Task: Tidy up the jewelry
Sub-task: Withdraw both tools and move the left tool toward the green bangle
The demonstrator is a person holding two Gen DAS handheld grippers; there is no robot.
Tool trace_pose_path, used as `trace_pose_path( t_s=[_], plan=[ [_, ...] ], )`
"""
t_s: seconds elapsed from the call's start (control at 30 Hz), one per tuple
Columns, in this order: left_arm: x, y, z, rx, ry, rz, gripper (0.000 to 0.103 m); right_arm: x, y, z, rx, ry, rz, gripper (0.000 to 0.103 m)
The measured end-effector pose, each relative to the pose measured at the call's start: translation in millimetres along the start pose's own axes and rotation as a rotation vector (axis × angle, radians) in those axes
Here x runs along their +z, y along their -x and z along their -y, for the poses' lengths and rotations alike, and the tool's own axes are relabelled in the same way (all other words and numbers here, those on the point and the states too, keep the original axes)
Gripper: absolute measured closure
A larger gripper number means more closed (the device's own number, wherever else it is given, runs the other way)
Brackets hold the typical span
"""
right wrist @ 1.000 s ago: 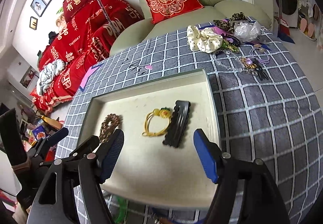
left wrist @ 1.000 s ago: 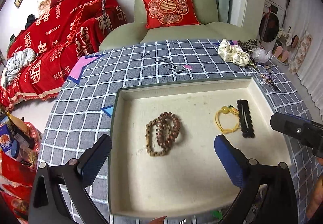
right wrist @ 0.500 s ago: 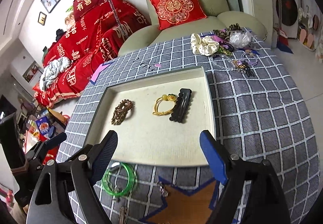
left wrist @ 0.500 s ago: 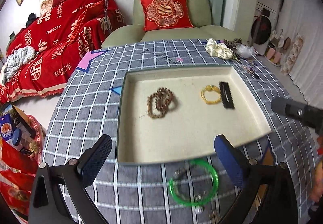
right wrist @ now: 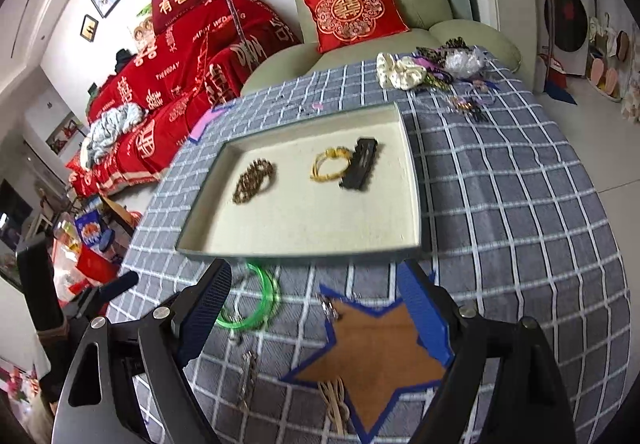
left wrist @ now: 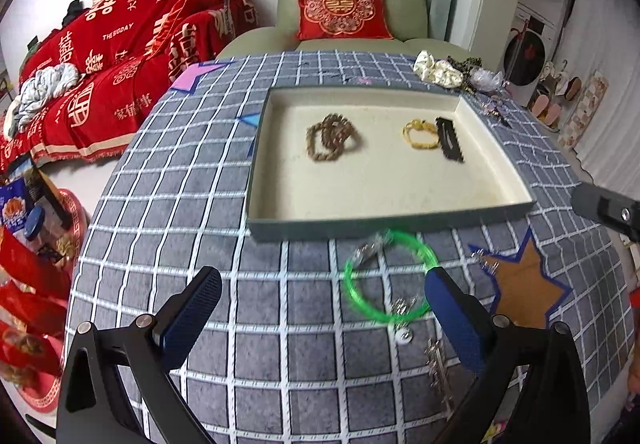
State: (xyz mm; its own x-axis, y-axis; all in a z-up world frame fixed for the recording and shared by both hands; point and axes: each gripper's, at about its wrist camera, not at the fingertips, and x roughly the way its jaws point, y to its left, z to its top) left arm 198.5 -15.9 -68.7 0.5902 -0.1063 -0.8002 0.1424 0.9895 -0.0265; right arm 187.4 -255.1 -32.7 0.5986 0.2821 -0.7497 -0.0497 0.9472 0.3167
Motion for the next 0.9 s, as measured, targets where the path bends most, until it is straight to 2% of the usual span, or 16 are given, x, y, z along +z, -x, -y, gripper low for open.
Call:
trace_pose_path(
  t_s=[0.17,0.37,0.57,0.9],
  plan=[
    [-11,-9,-9,-0.010,0.059,-0.040,0.000,-22,-5,3,-0.032,0.028,-0.051,0.016],
    [-18,-21,-12,-0.004,0.081,-0.071,0.000,-40,-12,9,-0.068,0.038,-0.086,0.016],
    [-17,-36,-16,-0.009,0.114,-0.110,0.000,-46,-21,11,-0.115,0.066,-0.110,0.016],
    [-10,-49,-16,-0.007,0.108,-0.130,0.000,-47,-48,9,-0.165,0.102,-0.149,0.016]
  ],
)
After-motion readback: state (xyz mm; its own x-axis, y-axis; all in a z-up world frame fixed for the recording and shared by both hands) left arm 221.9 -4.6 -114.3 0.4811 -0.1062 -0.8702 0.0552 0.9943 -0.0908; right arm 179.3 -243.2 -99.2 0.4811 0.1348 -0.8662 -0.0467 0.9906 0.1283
